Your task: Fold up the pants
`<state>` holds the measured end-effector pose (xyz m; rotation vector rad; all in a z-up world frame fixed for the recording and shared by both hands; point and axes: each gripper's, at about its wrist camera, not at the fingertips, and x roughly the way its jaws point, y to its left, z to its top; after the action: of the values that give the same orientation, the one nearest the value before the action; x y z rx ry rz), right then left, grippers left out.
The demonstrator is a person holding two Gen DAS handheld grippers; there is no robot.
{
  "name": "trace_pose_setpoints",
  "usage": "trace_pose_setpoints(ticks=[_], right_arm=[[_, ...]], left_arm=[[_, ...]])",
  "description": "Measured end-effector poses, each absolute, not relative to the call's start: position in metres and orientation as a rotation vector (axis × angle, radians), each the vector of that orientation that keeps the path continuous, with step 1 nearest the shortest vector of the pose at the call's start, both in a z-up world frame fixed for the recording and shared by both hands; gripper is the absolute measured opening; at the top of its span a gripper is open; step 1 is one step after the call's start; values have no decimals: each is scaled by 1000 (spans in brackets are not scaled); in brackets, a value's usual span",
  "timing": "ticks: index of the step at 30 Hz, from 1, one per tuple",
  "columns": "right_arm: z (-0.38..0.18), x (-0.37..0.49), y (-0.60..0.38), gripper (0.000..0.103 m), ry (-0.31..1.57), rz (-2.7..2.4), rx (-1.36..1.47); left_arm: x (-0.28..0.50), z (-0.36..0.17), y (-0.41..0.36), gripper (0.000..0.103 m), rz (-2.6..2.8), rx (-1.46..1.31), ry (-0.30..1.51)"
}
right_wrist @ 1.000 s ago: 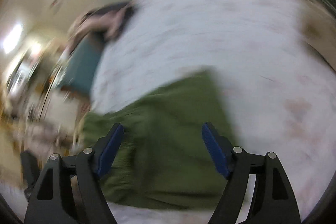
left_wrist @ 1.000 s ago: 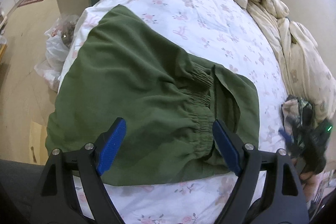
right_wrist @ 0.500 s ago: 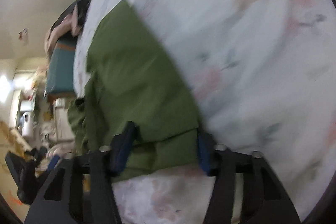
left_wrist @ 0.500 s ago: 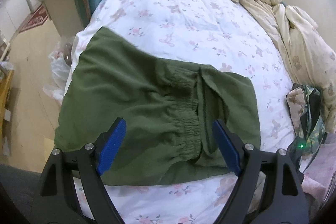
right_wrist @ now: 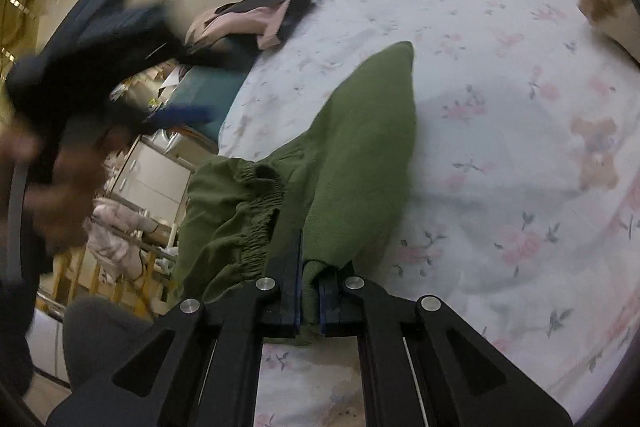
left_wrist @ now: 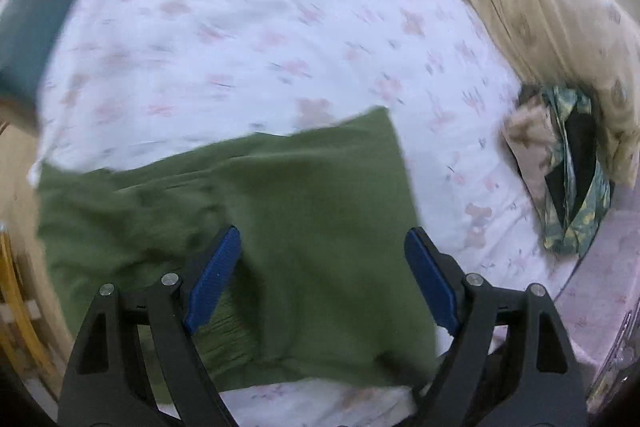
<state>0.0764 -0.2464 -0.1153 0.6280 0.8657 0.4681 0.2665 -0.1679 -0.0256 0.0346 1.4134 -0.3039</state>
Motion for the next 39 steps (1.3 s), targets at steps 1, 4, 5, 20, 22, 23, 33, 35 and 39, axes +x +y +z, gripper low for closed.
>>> trace_pose_setpoints(ticks=[1,4,5,20,22,23,33,35,39], right_arm=[[-114,77,-243,5,865,479,615],[-115,77,-231,5,872,501,558],[-115,78,-228,4,877,506,549],[-54,62,-155,4,733,717,293],[-38,63,-135,4,709,742,264],[-30,65,-121,4,703,758,250],[-40,80,45,4,856,882,39],[-57,82,76,4,897,887,-8],[-103,90,125,5,1003,870,-46]], left_arm=[[271,-35,-179,82,-323,51,1450],[280,-60,-214,82,-357,130,1505],[283,-65,-221,82,-373,141,1519],[282,-5,-133,6,-417,245,1384],[283,17,-101,6,-416,198,1351],[283,26,-85,6,-416,179,1334],[272,-8,111,6,-245,-35,1335],[273,-41,140,6,-204,-82,1359],[275,-92,174,11,-125,-172,1398]])
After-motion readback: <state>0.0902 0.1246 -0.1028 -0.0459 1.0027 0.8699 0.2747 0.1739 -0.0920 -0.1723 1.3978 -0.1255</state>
